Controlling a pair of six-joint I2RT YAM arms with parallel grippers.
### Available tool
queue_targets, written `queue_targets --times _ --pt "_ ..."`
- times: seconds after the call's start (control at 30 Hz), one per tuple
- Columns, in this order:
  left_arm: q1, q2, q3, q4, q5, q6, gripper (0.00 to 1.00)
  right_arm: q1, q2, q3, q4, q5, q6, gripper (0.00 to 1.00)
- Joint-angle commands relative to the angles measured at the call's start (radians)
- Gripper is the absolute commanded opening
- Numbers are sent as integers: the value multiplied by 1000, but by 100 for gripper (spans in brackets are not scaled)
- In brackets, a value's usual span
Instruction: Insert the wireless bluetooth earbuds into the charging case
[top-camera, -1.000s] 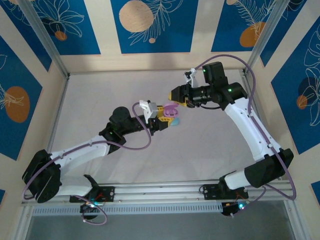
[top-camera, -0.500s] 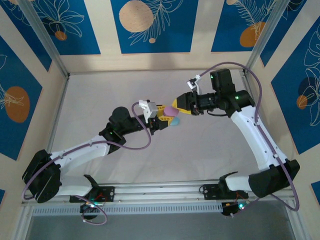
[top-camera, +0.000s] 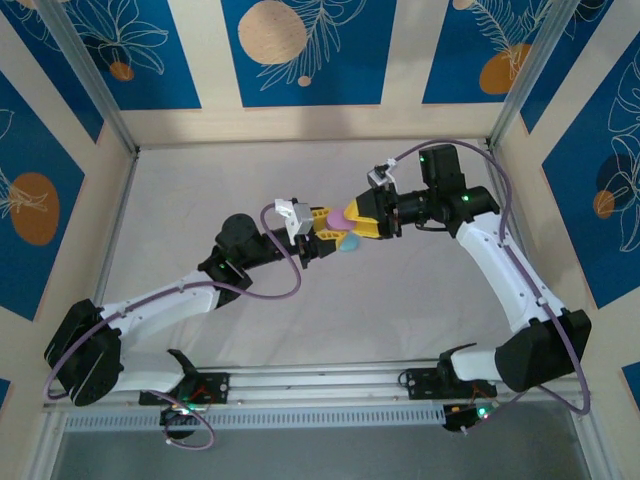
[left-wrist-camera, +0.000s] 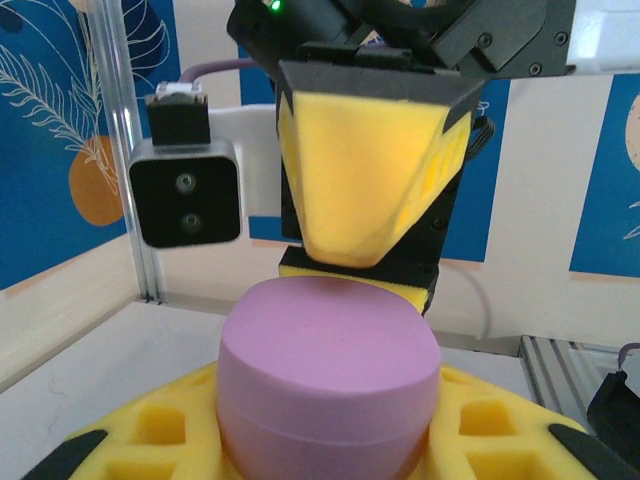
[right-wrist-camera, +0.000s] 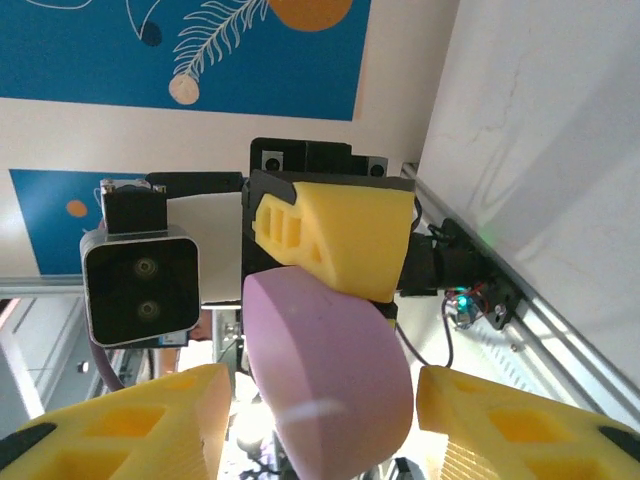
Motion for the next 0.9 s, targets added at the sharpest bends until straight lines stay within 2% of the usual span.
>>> queue_targets --times 0.0,0.3,0.37,0.5,0.57,0.67,0.73,0.87 --pt "-12 -11 36 54 4 -17 31 12 12 -13 30 -78 27 52" --pt "-12 3 42 52 12 -22 32 35 37 -42 117 -106 76 49" --pt "-12 6 41 47 10 -19 33 35 39 -45 116 -96 71 43" --pt "-13 3 35 34 -5 -17 37 22 30 -56 115 -57 69 26" --pt "-12 -1 31 14 -30 -10 45 11 22 -63 122 -39 70 21" --pt "-12 -7 21 -5 -42 3 52 -4 0 -85 150 -3 84 16" --pt "-13 -11 17 -28 -54 10 62 -10 -22 -101 183 26 88 14" --pt "-12 -44 -10 -65 -157 20 78 -35 -71 -151 223 130 81 14"
